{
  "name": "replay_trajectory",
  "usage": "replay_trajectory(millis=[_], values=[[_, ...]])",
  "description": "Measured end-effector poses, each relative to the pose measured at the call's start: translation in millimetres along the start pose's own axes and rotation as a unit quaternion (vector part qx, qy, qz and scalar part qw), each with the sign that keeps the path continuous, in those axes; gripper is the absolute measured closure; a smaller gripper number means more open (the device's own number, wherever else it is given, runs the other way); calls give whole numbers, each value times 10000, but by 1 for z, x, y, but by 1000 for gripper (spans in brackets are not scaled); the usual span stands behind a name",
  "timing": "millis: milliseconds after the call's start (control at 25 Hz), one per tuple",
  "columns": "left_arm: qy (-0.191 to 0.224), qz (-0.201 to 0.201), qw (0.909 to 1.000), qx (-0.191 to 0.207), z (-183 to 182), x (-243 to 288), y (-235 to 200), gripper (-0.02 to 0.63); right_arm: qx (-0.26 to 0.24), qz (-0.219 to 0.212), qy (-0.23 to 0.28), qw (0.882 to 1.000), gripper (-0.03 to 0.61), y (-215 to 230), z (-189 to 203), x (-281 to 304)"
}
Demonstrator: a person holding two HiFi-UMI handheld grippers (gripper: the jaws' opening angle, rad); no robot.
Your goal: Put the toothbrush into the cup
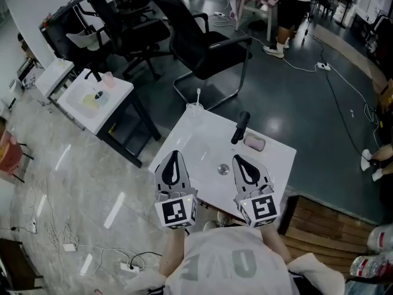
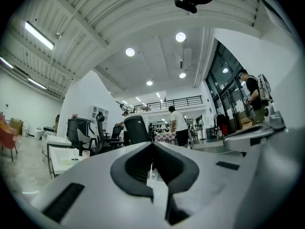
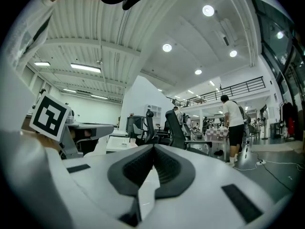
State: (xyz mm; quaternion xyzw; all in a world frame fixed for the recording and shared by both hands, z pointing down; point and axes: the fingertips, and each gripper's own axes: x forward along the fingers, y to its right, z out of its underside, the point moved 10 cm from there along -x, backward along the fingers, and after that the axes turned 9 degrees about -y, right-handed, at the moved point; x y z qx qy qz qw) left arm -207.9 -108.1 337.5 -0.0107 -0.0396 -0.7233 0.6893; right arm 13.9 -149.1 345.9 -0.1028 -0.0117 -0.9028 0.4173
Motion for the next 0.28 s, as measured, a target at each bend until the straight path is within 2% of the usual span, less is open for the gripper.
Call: replay_trajectory(millis=[280], values=[[-44, -10, 10000, -24, 1, 1, 2, 584, -42, -7, -50, 10000, 548, 2, 0, 0]])
